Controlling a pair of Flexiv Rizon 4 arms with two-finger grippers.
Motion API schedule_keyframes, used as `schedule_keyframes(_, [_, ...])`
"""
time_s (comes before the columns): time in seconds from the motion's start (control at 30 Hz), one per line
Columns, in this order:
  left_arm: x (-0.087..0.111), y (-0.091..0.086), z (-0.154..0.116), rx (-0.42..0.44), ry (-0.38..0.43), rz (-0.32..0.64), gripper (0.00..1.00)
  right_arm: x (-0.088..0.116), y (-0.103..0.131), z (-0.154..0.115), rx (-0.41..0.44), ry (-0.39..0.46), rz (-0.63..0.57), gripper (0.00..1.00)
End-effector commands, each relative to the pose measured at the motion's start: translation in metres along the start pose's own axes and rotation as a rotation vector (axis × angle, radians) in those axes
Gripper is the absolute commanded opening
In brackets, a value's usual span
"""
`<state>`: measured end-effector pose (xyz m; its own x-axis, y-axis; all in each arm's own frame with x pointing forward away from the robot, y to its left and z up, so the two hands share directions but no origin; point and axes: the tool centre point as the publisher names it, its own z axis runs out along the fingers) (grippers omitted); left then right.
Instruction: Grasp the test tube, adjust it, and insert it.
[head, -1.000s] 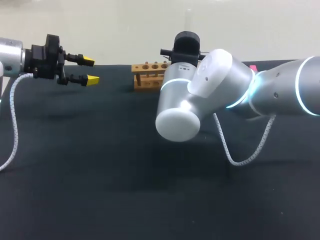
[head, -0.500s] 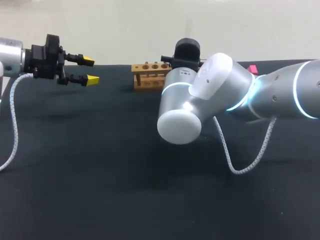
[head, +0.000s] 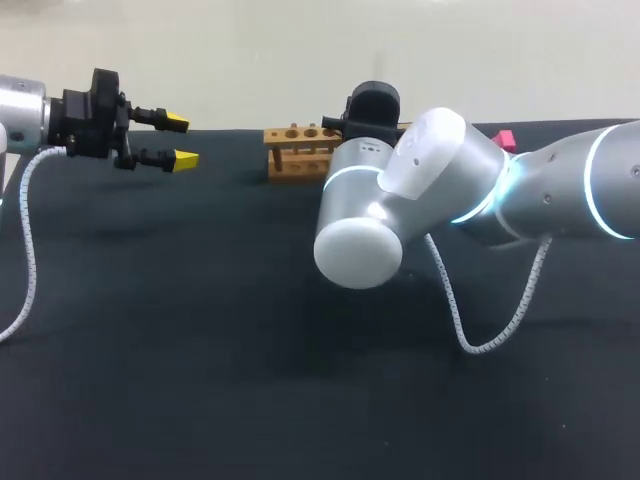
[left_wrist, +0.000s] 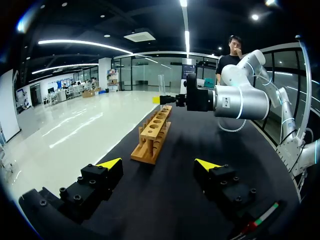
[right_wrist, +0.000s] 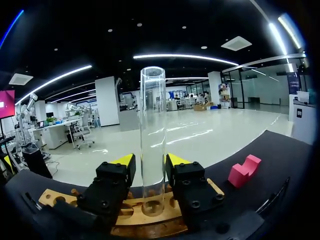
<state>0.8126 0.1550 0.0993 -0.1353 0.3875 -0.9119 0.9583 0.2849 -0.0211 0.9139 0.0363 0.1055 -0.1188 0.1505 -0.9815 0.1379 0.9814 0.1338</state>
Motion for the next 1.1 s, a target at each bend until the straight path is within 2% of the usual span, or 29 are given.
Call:
schedule_keyframes(0.03, [0.001, -0.002, -0.001, -0.005, -0.004, 0.003, 1.0, -0.001, 0.0, -0.002, -0.001, 0.001, 0.0, 0.44])
schedule_keyframes(0.3, [0.001, -0.002, -0.001, -0.005, -0.004, 0.003, 1.0, -0.007, 0.003, -0.009, -0.001, -0.008, 0.002, 0.47])
schedule_keyframes(0.33, [0.001, -0.002, -0.001, -0.005, -0.004, 0.003, 1.0, -0.008, 0.003, -0.01, -0.001, -0.008, 0.001, 0.49])
schedule_keyframes(0.37, [0.001, -0.002, -0.001, -0.005, -0.004, 0.003, 1.0, -0.009, 0.003, -0.012, -0.002, -0.009, 0.0, 0.57])
schedule_keyframes(0.47, [0.001, -0.002, -0.001, -0.005, -0.004, 0.003, 1.0, -0.011, 0.005, -0.016, -0.002, -0.013, 0.001, 0.64])
schedule_keyframes(0.57, [0.001, -0.002, -0.001, -0.005, -0.004, 0.003, 1.0, -0.012, 0.006, -0.02, -0.002, -0.017, 0.001, 0.59])
schedule_keyframes(0.63, [0.001, -0.002, -0.001, -0.005, -0.004, 0.003, 1.0, -0.013, 0.006, -0.022, -0.004, -0.019, 0.0, 0.49])
schedule_keyframes(0.73, [0.001, -0.002, -0.001, -0.005, -0.004, 0.003, 1.0, -0.014, 0.007, -0.025, -0.007, -0.02, -0.001, 0.49])
schedule_keyframes(0.77, [0.001, -0.002, -0.001, -0.005, -0.004, 0.003, 1.0, -0.013, 0.006, -0.026, -0.007, -0.019, -0.003, 0.53])
schedule_keyframes(0.83, [0.001, -0.002, -0.001, -0.005, -0.004, 0.003, 1.0, -0.013, 0.005, -0.028, -0.004, -0.016, -0.008, 0.75])
schedule_keyframes(0.87, [0.001, -0.002, -0.001, -0.005, -0.004, 0.003, 1.0, -0.013, 0.005, -0.03, -0.003, -0.016, -0.01, 0.92])
schedule_keyframes(0.9, [0.001, -0.002, -0.001, -0.005, -0.004, 0.003, 1.0, -0.013, 0.005, -0.031, -0.003, -0.015, -0.011, 0.97])
schedule_keyframes(0.93, [0.001, -0.002, -0.001, -0.005, -0.004, 0.003, 1.0, -0.013, 0.004, -0.032, 0.001, -0.014, -0.015, 1.0])
schedule_keyframes(1.1, [0.001, -0.002, -0.001, -0.005, -0.004, 0.003, 1.0, -0.014, 0.002, -0.037, 0.012, -0.014, -0.02, 1.0])
